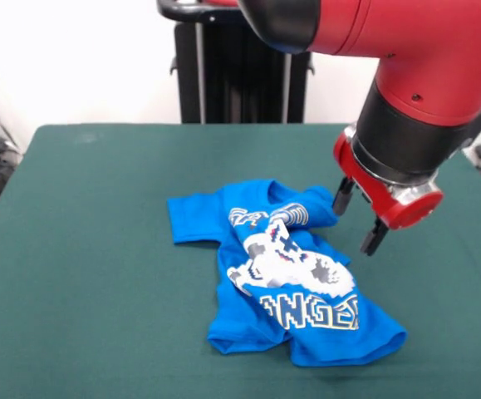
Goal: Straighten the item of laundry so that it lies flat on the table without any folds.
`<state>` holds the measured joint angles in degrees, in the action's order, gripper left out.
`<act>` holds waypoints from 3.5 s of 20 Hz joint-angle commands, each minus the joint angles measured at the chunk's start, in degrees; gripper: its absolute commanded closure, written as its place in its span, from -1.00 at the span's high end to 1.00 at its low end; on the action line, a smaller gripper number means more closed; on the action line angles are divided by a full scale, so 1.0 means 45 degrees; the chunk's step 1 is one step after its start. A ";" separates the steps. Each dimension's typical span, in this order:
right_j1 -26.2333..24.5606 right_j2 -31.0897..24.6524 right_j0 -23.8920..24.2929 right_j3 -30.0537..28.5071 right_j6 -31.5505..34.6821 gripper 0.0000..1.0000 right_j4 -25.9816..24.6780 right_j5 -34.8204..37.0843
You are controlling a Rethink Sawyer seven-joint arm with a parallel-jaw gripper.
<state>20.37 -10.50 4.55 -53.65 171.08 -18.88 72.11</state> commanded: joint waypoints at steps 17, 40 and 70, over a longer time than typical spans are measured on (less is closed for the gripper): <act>-0.0536 0.0032 -0.1047 -0.3366 -0.1522 1.00 -0.1237 -0.2567; -0.1213 0.2001 -0.2160 -0.4260 0.0603 1.00 -0.3168 -0.4366; -0.0996 0.0693 -0.1979 -0.3688 -0.1293 1.00 0.0218 -0.2987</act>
<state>15.67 0.08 -3.92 -65.57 171.08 -22.25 53.06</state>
